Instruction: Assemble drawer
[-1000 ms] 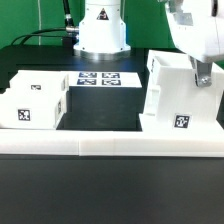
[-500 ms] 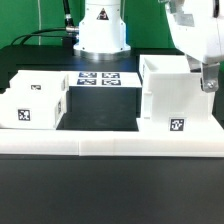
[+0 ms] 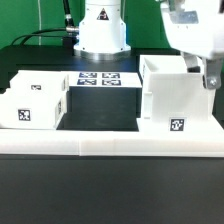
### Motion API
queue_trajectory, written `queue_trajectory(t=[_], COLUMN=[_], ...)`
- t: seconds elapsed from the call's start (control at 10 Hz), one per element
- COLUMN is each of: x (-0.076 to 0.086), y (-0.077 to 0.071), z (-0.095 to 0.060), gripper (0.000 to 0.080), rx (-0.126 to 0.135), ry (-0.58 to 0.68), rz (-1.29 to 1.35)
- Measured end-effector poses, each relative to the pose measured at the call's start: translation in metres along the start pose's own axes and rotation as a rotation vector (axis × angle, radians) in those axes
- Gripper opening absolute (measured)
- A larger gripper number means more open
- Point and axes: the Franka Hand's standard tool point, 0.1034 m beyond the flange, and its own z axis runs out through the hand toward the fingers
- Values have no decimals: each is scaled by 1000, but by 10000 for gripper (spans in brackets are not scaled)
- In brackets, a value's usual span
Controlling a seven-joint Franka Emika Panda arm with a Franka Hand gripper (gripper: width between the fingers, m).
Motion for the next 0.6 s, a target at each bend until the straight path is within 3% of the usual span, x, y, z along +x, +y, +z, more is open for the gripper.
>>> queue_trajectory(t=[0.2, 0.3, 0.6], x=[2, 2, 0], y=[11, 14, 15], z=[-22, -29, -32], gripper=[649, 649, 649], rx=[-7, 6, 9], ry=[-19, -20, -19], rz=[-150, -149, -303])
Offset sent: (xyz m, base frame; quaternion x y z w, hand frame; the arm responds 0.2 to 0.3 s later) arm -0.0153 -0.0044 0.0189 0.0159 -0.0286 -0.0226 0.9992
